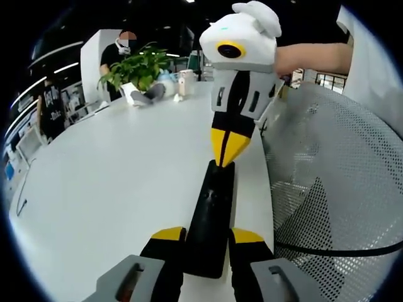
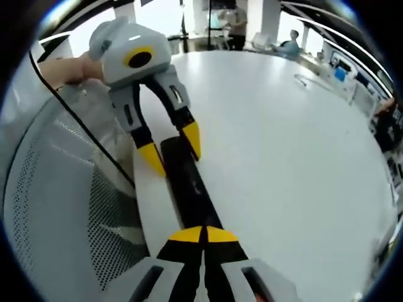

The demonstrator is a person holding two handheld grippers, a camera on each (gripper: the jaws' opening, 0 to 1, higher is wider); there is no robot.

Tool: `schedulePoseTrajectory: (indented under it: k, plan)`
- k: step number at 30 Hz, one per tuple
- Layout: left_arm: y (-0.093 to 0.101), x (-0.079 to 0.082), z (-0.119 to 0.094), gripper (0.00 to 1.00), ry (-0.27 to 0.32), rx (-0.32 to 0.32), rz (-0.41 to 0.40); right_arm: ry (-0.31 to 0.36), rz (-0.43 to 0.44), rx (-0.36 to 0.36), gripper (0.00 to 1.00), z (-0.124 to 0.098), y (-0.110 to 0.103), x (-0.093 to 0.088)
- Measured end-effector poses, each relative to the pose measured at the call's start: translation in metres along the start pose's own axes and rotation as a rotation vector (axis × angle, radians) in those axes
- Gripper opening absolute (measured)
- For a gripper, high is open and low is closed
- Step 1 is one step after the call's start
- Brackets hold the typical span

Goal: Press the specified remote control buttons in sequence, fully releasing each button before pressing the next.

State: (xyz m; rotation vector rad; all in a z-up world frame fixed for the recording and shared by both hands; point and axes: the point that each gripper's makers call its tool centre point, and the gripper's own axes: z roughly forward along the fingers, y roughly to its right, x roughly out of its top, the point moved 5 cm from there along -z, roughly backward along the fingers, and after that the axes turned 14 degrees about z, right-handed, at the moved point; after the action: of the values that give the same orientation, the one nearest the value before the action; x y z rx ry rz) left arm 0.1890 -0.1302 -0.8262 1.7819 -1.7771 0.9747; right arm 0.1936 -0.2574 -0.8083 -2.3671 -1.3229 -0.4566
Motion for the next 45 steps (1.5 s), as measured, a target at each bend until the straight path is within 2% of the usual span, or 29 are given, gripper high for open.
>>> schedulePoseTrajectory:
  k: [5,8,13,27,42,45]
  plan:
    - [0.0001,-0.0001,-0.0001,0.27,0.001,0.001,-0.001,-0.017,0.006,0.001,0.00,0.0009,-0.0002,0.0000]
    - [0.0001,-0.0002,-0.0001,0.27,0.001,0.001,-0.002,-0.013,0.042,0.003,0.00,0.0007,0.0005,-0.0001]
    - [0.0001,-0.0004,-0.0001,0.27,0.003,0.001,-0.002,-0.004,0.038,-0.010,0.00,0.0007,-0.0012,-0.0010]
    - [0.0000,-0.0006,0.0000,0.27,0.003,0.001,-0.002,0.056,0.076,-0.033,0.00,-0.0002,-0.0020,-0.0034]
    - [0.0001,-0.0003,-0.0004,0.27,0.001,-0.002,0.002,0.050,0.077,-0.044,0.00,0.0000,-0.0034,-0.0023]
    - [0.0001,-0.0003,-0.0004,0.27,0.000,-0.002,0.002,0.047,0.040,-0.057,0.00,-0.0002,-0.0055,-0.0027]
